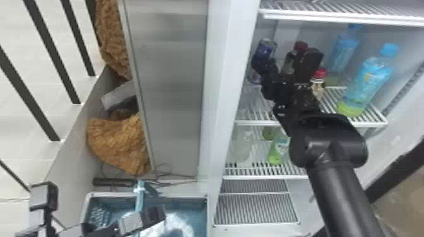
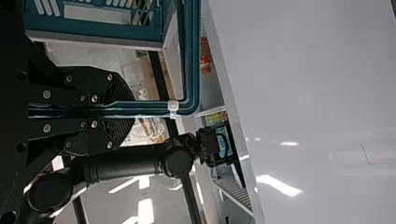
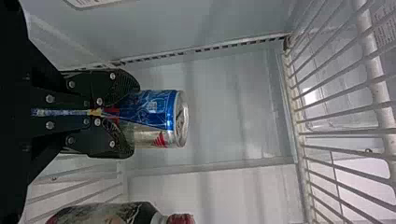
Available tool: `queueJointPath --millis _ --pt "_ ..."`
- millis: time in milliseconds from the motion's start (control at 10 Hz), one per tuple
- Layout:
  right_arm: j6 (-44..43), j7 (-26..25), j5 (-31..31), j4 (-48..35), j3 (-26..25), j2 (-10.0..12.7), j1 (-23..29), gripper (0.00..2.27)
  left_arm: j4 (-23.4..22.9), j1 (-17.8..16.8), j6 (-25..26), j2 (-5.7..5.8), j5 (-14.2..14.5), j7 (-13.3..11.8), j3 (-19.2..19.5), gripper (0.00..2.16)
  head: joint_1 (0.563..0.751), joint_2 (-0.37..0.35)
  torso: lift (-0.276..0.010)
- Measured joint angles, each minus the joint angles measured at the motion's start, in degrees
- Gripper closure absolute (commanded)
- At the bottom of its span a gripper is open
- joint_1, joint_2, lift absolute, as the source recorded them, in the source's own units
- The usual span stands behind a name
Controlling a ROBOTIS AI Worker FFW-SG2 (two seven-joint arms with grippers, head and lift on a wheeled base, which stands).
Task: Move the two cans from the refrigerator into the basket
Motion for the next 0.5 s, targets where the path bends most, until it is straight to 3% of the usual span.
queueJointPath --millis 500 --pt "1.4 -0.6 0.1 -9.6 1.7 -0.6 5.7 1.28 0.0 0.0 -0.3 0.0 0.0 0.0 0.2 1.19 0.695 -0.08 -0.031"
